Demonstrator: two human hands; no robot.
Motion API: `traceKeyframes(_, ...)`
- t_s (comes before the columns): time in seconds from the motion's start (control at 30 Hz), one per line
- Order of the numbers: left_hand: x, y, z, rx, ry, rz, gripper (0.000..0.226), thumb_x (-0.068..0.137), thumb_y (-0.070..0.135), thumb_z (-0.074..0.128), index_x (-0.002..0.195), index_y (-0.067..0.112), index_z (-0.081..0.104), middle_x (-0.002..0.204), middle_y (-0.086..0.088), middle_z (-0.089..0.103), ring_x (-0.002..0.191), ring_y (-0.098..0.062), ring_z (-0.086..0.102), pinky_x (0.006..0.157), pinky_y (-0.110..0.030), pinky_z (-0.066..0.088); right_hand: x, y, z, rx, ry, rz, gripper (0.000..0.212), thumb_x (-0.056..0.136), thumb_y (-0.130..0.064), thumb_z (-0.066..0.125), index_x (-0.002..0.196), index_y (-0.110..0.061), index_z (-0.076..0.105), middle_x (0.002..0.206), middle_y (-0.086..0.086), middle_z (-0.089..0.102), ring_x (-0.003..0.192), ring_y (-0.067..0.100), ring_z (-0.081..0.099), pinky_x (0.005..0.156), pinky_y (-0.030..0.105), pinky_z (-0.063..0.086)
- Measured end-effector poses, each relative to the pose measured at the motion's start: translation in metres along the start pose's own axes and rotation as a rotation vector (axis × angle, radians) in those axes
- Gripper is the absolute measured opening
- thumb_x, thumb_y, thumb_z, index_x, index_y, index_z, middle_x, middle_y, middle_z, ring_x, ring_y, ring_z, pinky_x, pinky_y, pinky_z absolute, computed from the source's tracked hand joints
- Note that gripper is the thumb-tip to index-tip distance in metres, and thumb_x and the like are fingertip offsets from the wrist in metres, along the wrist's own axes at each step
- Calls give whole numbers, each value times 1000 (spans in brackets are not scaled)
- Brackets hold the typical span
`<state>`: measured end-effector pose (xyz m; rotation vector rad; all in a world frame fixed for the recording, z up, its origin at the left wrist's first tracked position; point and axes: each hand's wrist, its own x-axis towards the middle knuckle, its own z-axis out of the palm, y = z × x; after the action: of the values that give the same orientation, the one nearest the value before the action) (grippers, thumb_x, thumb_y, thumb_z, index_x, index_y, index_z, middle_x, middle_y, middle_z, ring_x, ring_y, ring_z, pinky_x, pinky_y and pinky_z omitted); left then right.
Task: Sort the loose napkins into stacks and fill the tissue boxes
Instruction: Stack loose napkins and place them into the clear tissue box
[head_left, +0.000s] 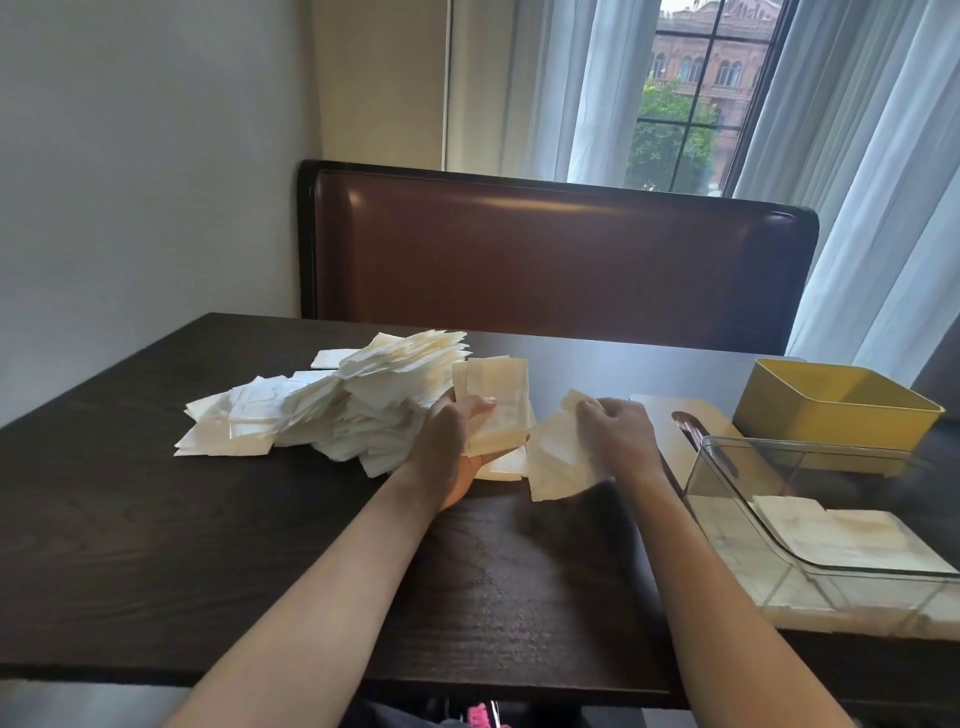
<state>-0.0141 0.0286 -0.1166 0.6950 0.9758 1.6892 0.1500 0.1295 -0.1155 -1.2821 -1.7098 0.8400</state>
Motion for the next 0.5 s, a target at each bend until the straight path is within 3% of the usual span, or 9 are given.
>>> traceKeyframes(0.1, 1, -2, 0, 9, 13, 15, 41, 88, 9, 60, 129, 11, 60, 128, -27, 62, 118, -42, 62, 82, -46, 60, -4, 3, -4, -45, -55, 6, 32, 92, -21, 53, 61, -16, 61, 63, -1, 53, 66, 20, 51, 62, 29, 37)
traceKeyframes(0.23, 0, -2, -1, 31, 37, 31, 33, 95, 8, 56, 127, 15, 62, 128, -20, 64, 116, -35, 64, 81, -43, 60, -14, -20, -15, 136, 114, -138, 18, 92, -23, 56, 89, -16, 71, 79, -1, 63, 75, 17, 56, 64, 26, 41)
traceKeyframes(0.37, -3, -1, 5, 52, 67, 38, 33, 98, 8, 52, 130, 14, 59, 127, -19, 64, 114, -33, 64, 81, -43, 61, -31, -51, -22, 331, 119, -193, 22, 84, -32, 54, 85, -16, 69, 72, -8, 57, 72, 13, 53, 61, 25, 40)
traceKeyframes(0.5, -2, -2, 5, 52, 103, 8, 32, 98, 10, 51, 130, 11, 59, 128, -22, 64, 113, -36, 65, 83, -47, 60, -45, -76, -32, 575, -5, -195, 19, 96, -20, 56, 85, -15, 70, 76, -1, 58, 75, 15, 55, 65, 30, 46)
